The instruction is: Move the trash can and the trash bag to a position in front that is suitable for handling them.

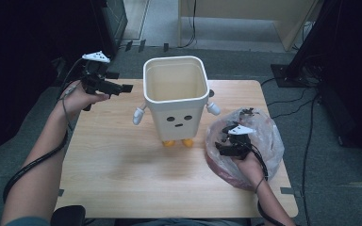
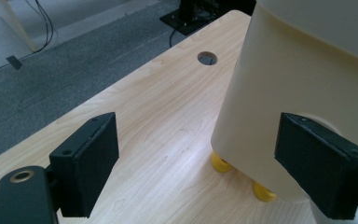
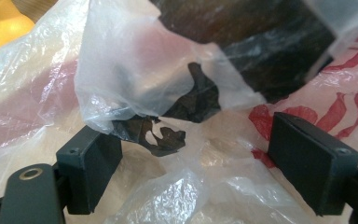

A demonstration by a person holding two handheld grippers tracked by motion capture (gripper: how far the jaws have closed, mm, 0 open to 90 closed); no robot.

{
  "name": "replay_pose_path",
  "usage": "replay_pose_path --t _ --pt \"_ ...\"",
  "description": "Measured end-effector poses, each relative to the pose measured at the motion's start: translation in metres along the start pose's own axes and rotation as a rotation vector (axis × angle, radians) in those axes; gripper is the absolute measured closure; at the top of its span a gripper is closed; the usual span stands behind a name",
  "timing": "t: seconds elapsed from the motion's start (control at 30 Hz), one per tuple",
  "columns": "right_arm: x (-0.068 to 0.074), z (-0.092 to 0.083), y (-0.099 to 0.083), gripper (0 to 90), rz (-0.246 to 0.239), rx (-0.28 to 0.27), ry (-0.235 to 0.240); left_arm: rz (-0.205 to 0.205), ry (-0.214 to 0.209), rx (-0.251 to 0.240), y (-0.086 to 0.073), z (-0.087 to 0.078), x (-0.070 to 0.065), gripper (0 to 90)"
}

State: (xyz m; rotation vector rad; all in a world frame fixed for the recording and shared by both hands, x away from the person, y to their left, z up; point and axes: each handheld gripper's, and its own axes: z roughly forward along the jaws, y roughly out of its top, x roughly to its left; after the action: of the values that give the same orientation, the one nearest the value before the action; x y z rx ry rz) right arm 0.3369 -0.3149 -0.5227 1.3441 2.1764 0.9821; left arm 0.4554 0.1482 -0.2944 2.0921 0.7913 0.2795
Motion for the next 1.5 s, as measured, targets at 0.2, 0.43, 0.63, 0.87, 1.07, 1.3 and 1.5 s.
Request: replay_pose_path --t 0.2,0.43,0.63,0.87,1.07,1.3,1.5 --pt "0.0 0.0 0.0 17.5 -0.002 0.0 0.002 0.01 -0.006 -0.002 0.007 -0.003 -0.002 13.8" --pt "0.0 0.0 0.0 17.5 -0.005 0.001 0.003 0.006 -0.015 0.002 0.013 -0.004 -0.003 13.8" --pt "0.0 0.0 0.0 17.5 -0.005 0.001 0.003 0.004 -0.019 -0.004 0.022 -0.007 -0.005 13.8" --pt "0.0 0.0 0.0 17.5 -0.006 0.0 0.004 0.016 -0.023 -0.01 0.032 -0.009 -0.01 13.7" --pt "0.0 0.0 0.0 17.5 -0.006 0.0 0.005 0.035 -0.022 -0.011 0.039 -0.01 -0.012 13.7" --pt "0.0 0.0 0.0 17.5 -0.006 0.0 0.005 0.052 -0.022 -0.023 0.048 -0.011 -0.016 13.8" --pt "0.0 0.0 0.0 17.5 -0.006 0.0 0.005 0.108 -0.021 -0.035 0.053 -0.011 -0.021 13.8"
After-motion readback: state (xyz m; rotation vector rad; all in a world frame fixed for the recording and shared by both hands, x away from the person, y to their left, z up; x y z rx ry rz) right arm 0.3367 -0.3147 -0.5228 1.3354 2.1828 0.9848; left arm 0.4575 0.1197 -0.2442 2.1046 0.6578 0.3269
